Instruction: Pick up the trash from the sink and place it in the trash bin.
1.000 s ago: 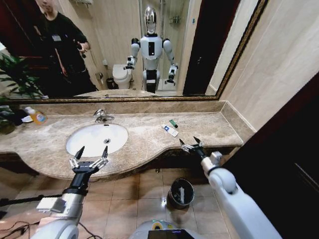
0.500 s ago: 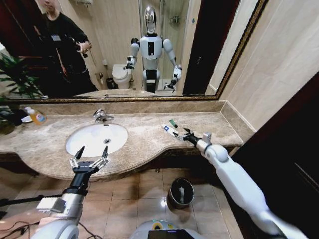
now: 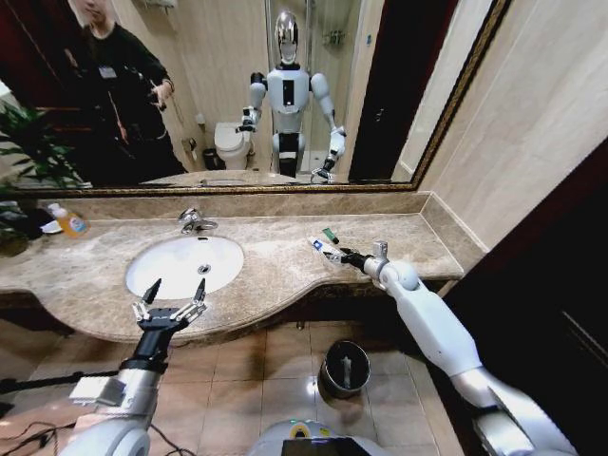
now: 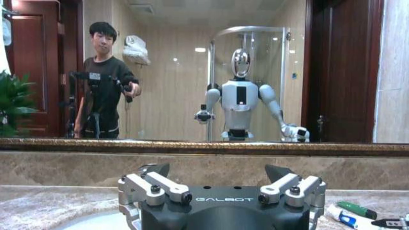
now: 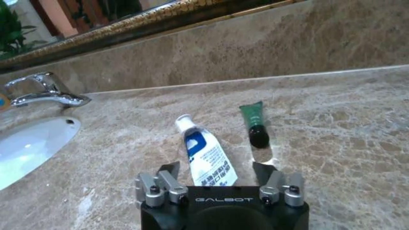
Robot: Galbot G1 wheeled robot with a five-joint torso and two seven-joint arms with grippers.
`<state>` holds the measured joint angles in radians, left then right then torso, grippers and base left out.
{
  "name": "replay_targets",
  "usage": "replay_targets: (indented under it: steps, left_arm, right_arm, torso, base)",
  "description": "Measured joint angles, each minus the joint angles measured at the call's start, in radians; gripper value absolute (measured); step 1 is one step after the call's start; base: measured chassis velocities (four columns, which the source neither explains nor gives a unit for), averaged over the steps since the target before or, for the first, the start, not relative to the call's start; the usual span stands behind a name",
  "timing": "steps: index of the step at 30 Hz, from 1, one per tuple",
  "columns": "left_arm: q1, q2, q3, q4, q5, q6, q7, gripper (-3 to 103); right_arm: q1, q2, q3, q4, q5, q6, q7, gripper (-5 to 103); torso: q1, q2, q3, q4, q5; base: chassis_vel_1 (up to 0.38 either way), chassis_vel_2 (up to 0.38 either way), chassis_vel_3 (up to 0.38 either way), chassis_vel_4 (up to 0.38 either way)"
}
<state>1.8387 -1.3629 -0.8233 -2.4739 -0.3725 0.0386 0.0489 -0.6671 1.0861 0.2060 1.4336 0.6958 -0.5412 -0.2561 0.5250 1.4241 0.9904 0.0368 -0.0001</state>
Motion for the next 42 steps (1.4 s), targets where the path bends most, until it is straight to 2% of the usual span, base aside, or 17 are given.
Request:
replay_targets:
  steps: [1,2,4,6,9,10,13,16,18,21,26,28,32,35,36,39,42]
  left_arm:
    - [0.000,0.000,0.000,0.000,0.000,0.000,0.000,100]
    - [0.000,0.000,0.000,0.000,0.000,0.000,0.000,100]
    - [0.000,0.000,0.000,0.000,0.000,0.000,0.000,100]
    - [0.000,0.000,0.000,0.000,0.000,0.000,0.000,100]
    - [0.000,0.000,0.000,0.000,0.000,0.000,0.000,100]
    - [0.000,0.000,0.000,0.000,0.000,0.000,0.000,100]
    - [0.000,0.000,0.000,0.000,0.000,0.000,0.000,100]
    - [0.000,0.000,0.000,0.000,0.000,0.000,0.000,100]
    - [0.000,0.000,0.000,0.000,0.000,0.000,0.000,100]
    - [0.000,0.000,0.000,0.000,0.000,0.000,0.000,100]
    - [0.000,0.000,0.000,0.000,0.000,0.000,0.000,100]
    - [0.000,0.000,0.000,0.000,0.000,0.000,0.000,100]
    - [0.000,0.000,0.000,0.000,0.000,0.000,0.000,100]
    - [0.000,0.000,0.000,0.000,0.000,0.000,0.000,100]
    - [0.000,0.000,0.000,0.000,0.000,0.000,0.000,100]
    - [0.000,0.000,0.000,0.000,0.000,0.000,0.000,100]
    - [0.000,0.000,0.000,0.000,0.000,0.000,0.000,100]
  right_arm:
    - [-0.003,0.000,0.002,0.001,0.000,0.001,0.002,71]
    - [-0.003,0.000,0.002,0.001,0.000,0.001,0.002,71]
    - [-0.010,-0.003,0.007,0.006,0.000,0.003,0.004,60]
    - [-0.012,-0.003,0.007,0.008,0.000,0.004,0.005,60]
    - [-0.021,-0.004,0.012,0.015,-0.001,0.010,0.009,44]
    - [-0.021,-0.004,0.012,0.015,-0.001,0.010,0.009,44]
    - [-0.028,-0.004,0.014,0.019,-0.006,0.020,0.012,33]
    - [-0.037,-0.003,0.015,0.028,-0.010,0.023,0.013,17]
    - [-0.039,-0.003,0.015,0.030,-0.011,0.023,0.013,17]
    - [-0.045,0.001,0.016,0.041,-0.014,0.023,0.022,3]
    - [-0.052,0.008,0.018,0.056,-0.011,0.026,0.043,0]
    - [-0.077,0.013,0.024,0.091,0.015,0.071,0.097,0]
    - [-0.105,0.013,0.039,0.124,0.023,0.106,0.117,0]
    - [-0.159,0.006,0.066,0.168,-0.005,0.212,0.139,0]
    - [-0.159,0.006,0.066,0.168,-0.005,0.212,0.139,0]
    - [-0.219,-0.007,0.089,0.195,-0.130,0.343,0.148,0]
    - [-0.263,-0.020,0.106,0.229,-0.189,0.391,0.155,0]
  torso:
    - [0.000,0.000,0.000,0.0000,0.0001]
    - [0.000,0.000,0.000,0.0000,0.0001]
    - [0.000,0.000,0.000,0.0000,0.0000]
    - [0.000,0.000,0.000,0.0000,0.0000]
    - [0.000,0.000,0.000,0.0000,0.0001]
    - [0.000,0.000,0.000,0.0000,0.0001]
    - [0.000,0.000,0.000,0.0000,0.0001]
    - [0.000,0.000,0.000,0.0000,0.0000]
    - [0.000,0.000,0.000,0.0000,0.0001]
    - [0.000,0.000,0.000,0.0000,0.0001]
    - [0.000,0.000,0.000,0.0000,0.0001]
    - [0.000,0.000,0.000,0.0000,0.0001]
    - [0.000,0.000,0.000,0.0001,0.0000]
    - [0.000,0.000,0.000,0.0000,0.0001]
    - [0.000,0.000,0.000,0.0000,0.0001]
    - [0.000,0.000,0.000,0.0000,0.0002]
    - [0.000,0.000,0.000,0.0000,0.0002]
  base:
    - [0.000,0.000,0.000,0.000]
    - [0.000,0.000,0.000,0.000]
    - [0.000,0.000,0.000,0.000]
    - [0.000,0.000,0.000,0.000]
    - [0.000,0.000,0.000,0.000]
    - [0.000,0.000,0.000,0.000]
    - [0.000,0.000,0.000,0.000]
    - [0.000,0.000,0.000,0.000]
    - [0.000,0.000,0.000,0.000]
    - [0.000,0.000,0.000,0.000]
    - [0.000,0.000,0.000,0.000]
    - [0.000,0.000,0.000,0.000]
    - [0.000,0.000,0.000,0.000]
    - [0.000,0.000,0.000,0.000]
    - [0.000,0.000,0.000,0.000]
    - [0.000,0.000,0.000,0.000]
    - [0.000,0.000,0.000,0.000]
